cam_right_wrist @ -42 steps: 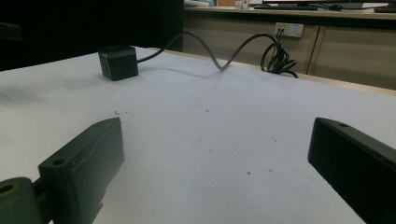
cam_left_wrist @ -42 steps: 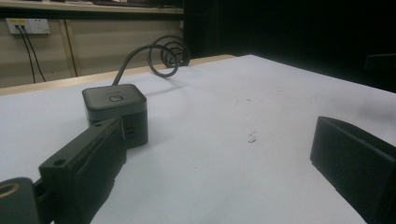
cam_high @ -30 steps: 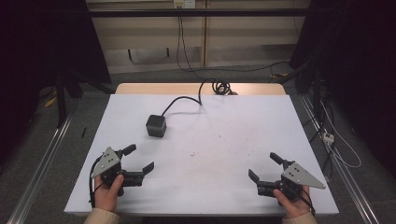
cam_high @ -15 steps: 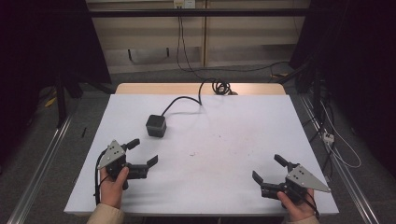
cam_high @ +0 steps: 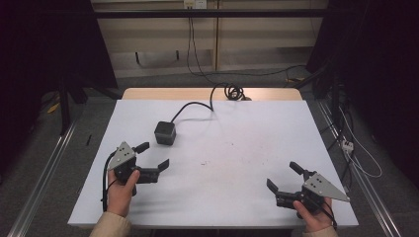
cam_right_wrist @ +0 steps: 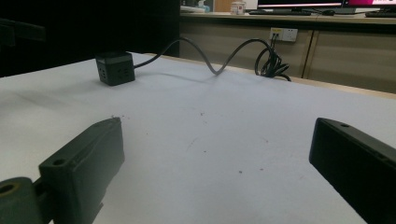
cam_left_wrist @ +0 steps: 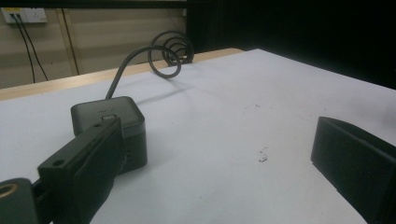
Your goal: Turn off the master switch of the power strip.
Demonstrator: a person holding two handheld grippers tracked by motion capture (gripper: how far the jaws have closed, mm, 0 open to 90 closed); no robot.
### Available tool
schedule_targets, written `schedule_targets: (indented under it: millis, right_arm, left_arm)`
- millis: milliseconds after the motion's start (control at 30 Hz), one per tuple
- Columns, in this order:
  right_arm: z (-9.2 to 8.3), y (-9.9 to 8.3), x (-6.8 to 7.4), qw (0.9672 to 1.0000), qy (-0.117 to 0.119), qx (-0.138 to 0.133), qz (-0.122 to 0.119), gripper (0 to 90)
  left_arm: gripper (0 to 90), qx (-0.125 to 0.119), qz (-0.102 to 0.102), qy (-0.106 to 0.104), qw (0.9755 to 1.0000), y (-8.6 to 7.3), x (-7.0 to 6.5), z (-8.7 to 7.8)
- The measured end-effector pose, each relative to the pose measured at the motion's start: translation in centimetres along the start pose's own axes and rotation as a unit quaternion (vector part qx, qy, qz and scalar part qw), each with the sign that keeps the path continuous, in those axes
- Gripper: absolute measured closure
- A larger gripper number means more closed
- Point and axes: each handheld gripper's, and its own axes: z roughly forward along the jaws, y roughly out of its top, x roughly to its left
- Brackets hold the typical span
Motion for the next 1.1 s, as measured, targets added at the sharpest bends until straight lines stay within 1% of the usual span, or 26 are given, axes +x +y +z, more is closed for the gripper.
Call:
schedule_targets:
  millis: [67, 200, 267, 333, 367, 400, 567, 700, 767, 1033, 1067, 1100]
  right_arm:
    - [-0.1, 0.0, 0.0, 1.0000, -0.001, 0.000, 0.000, 3.3]
    - [-0.2, 0.0, 0.0, 1.0000, -0.003, -0.001, 0.000, 3.3]
    - [-0.2, 0.0, 0.1, 1.0000, -0.003, 0.000, -0.005, 3.4]
    - [-0.2, 0.1, 0.1, 1.0000, -0.002, 0.000, -0.004, 3.4]
    - [-0.3, 0.1, 0.1, 1.0000, -0.004, -0.002, -0.003, 3.3]
    - [-0.3, 0.1, 0.1, 1.0000, -0.004, -0.002, -0.003, 3.3]
    - [0.0, 0.1, 0.0, 1.0000, -0.002, -0.002, -0.002, 3.4]
    - [0.2, 0.2, 0.1, 1.0000, 0.001, -0.004, 0.000, 3.4]
    - [0.4, 0.2, 0.2, 1.0000, 0.006, -0.002, -0.004, 3.5]
    - [0.7, 0.3, 0.3, 1.0000, 0.008, -0.004, -0.004, 3.5]
    - [0.7, 0.3, 0.3, 1.0000, 0.008, -0.003, -0.003, 3.5]
    - [0.7, 0.3, 0.3, 1.0000, 0.007, -0.004, -0.002, 3.5]
  left_arm:
    - [2.9, 0.002, -0.001, -0.002, 1.0000, 0.1, 0.1, 0.2]
    - [2.9, -0.001, -0.011, -0.001, 0.9999, 0.4, 0.4, 0.7]
    - [2.9, -0.001, -0.010, -0.005, 0.9999, 0.6, 0.6, 0.9]
    - [2.9, 0.000, -0.011, -0.001, 0.9999, 0.9, 0.7, 1.1]
    - [2.9, 0.001, -0.007, 0.000, 1.0000, 1.2, 0.8, 1.2]
    - [3.1, 0.001, -0.007, 0.000, 1.0000, 1.2, 0.8, 1.2]
    - [3.1, 0.002, -0.014, 0.005, 0.9999, 1.7, 1.2, 1.5]
    - [2.9, 0.006, -0.016, 0.004, 0.9998, 2.0, 1.5, 1.9]
    - [2.9, 0.007, -0.014, 0.007, 0.9999, 2.2, 1.7, 2.2]
    - [3.5, 0.016, -0.017, 0.014, 0.9996, 2.1, 2.2, 2.9]
    - [3.5, 0.016, -0.022, 0.016, 0.9995, 2.0, 2.2, 3.0]
    - [3.5, 0.016, -0.021, 0.016, 0.9995, 2.0, 2.3, 3.0]
